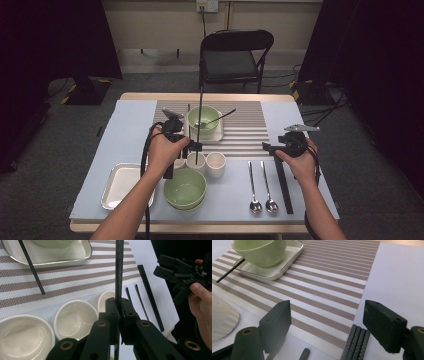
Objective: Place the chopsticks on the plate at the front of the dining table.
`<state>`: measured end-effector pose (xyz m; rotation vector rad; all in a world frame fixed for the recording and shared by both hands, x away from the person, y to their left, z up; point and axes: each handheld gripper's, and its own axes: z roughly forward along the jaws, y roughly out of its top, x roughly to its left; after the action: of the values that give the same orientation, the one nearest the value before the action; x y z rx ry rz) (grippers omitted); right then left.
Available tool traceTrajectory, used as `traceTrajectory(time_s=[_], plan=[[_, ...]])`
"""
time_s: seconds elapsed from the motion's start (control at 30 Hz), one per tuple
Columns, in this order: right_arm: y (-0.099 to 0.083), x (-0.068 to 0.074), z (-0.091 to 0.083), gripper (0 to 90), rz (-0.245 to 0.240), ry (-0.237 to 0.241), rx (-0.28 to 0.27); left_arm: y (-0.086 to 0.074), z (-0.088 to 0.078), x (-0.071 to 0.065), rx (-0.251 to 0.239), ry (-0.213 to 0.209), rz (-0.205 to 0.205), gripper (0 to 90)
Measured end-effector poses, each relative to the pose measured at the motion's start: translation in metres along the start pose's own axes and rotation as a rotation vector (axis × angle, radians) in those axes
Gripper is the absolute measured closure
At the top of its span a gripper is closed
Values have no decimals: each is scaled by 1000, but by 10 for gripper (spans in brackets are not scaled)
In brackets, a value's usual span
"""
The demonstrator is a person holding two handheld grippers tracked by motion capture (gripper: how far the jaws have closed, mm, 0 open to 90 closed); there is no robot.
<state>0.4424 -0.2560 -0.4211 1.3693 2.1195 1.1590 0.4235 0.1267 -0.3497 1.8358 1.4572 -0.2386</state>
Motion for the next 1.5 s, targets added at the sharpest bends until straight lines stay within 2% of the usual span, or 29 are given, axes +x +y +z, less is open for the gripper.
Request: traceTrajectory(time_s=[0.07,0.2,0.27,0.33,0.43,0.53,0.67,0.7,0.8,1.07,1.17,1.37,1.43,1.5], plan=[[-1,-1,0,216,1,1,0,0,-1,0,-1,10,1,866],[-3,-2,0,216,3,-3,1,0,-1,0,-4,-2,-10,866],[-4,-3,0,216,4,-1,0,1,-2,1,0,2,2,865],[-5,-3,0,216,5,0,4,1,-3,1,0,-2,-14,865],[-6,-4,1,216,5,0,3,1,-3,2,2,-2,-14,865],[-8,-4,1,216,8,1,4,2,-4,4,9,0,7,865],[-9,-6,0,216,6,-1,4,3,-4,4,4,6,-22,866],[-10,-6,0,214,6,-2,4,3,-5,6,8,13,-6,865],[-11,-8,0,214,7,-5,7,4,-6,5,6,10,-22,866],[-15,-12,-2,214,8,-18,4,5,-8,7,8,26,-4,865],[-16,-14,-3,214,8,-16,5,6,-8,8,3,23,-24,866],[-19,-18,-5,214,11,-28,1,7,-8,10,2,26,-36,866],[-21,-20,-5,214,16,-29,4,7,-8,12,6,36,-26,865],[-23,-21,-5,213,16,-35,6,7,-8,12,7,31,-37,865]])
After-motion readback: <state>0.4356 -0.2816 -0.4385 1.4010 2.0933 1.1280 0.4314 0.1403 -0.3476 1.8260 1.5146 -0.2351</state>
